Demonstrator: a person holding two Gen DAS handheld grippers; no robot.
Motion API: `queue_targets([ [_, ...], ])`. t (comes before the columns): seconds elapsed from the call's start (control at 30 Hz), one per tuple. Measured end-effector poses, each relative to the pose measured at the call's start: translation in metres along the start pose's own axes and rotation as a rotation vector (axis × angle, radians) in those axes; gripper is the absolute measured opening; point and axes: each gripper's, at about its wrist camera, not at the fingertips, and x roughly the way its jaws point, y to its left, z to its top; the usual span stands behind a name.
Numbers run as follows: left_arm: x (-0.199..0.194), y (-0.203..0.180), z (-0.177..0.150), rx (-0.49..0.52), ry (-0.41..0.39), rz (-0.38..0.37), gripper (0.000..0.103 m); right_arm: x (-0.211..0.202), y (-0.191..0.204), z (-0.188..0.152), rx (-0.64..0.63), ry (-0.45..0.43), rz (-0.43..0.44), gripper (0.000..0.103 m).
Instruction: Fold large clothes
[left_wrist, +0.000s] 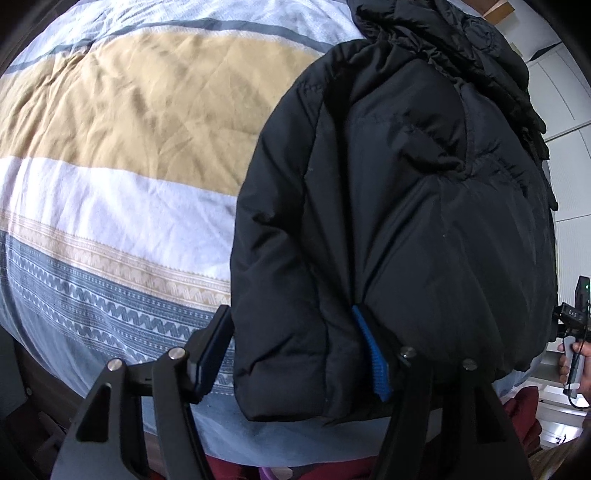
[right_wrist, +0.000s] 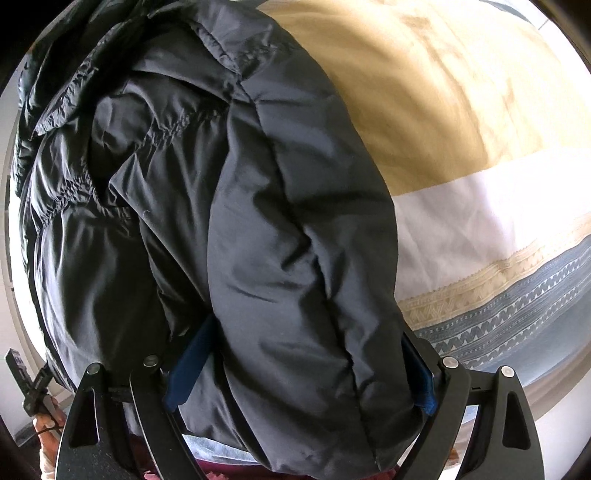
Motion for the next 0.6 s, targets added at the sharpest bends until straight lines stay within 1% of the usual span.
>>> queue_targets([
  [0.13,0.003,-0.001,-0.003,-0.015,0.021,-0.024,0.061,0.003,-0.01,-0.005,-0.001,0.016,0.022,0.088],
  [0.2,0.004,-0.002,-0.004,-0.033,0.034,-0.035,0.059,0.004,-0.011,-0.009,0.002,0.019,0.037,0.081],
  [0.23,0.005,-0.002,-0.005,-0.043,0.044,-0.056,0.05,0.004,-0.013,-0.01,0.006,0.022,0.051,0.079],
  [0.27,0.006,-0.002,-0.005,-0.053,0.054,-0.075,0.042,0.004,-0.014,-0.01,0.008,0.024,0.062,0.073],
  [0.3,0.006,-0.003,-0.004,-0.059,0.06,-0.085,0.038,0.004,-0.013,-0.01,0.007,0.027,0.072,0.064],
  [0.33,0.004,-0.005,-0.003,-0.054,0.066,-0.096,0.028,0.002,-0.014,-0.01,0.004,0.03,0.085,0.059],
  [0.37,0.003,-0.008,-0.003,-0.047,0.071,-0.103,0.021,0.0,-0.013,-0.01,0.0,0.032,0.095,0.047],
  [0.4,0.0,-0.011,-0.002,-0.04,0.077,-0.114,0.019,-0.001,-0.013,-0.01,-0.003,0.033,0.109,0.035],
  [0.43,-0.002,-0.013,0.0,-0.042,0.082,-0.129,0.015,-0.004,-0.012,-0.009,-0.009,0.035,0.122,0.03],
  [0.47,-0.005,-0.014,0.001,-0.05,0.086,-0.151,0.012,-0.007,-0.01,-0.009,-0.023,0.035,0.128,0.021],
  [0.5,-0.011,-0.016,0.003,-0.061,0.084,-0.175,0.012,-0.011,-0.008,-0.01,-0.036,0.033,0.127,0.015],
  [0.57,-0.023,-0.018,0.007,-0.072,0.069,-0.203,0.009,-0.022,-0.006,-0.009,-0.05,0.01,0.152,0.011],
  [0.6,-0.035,-0.02,0.013,-0.082,0.042,-0.225,0.009,-0.033,-0.006,-0.008,-0.048,-0.018,0.185,0.01],
])
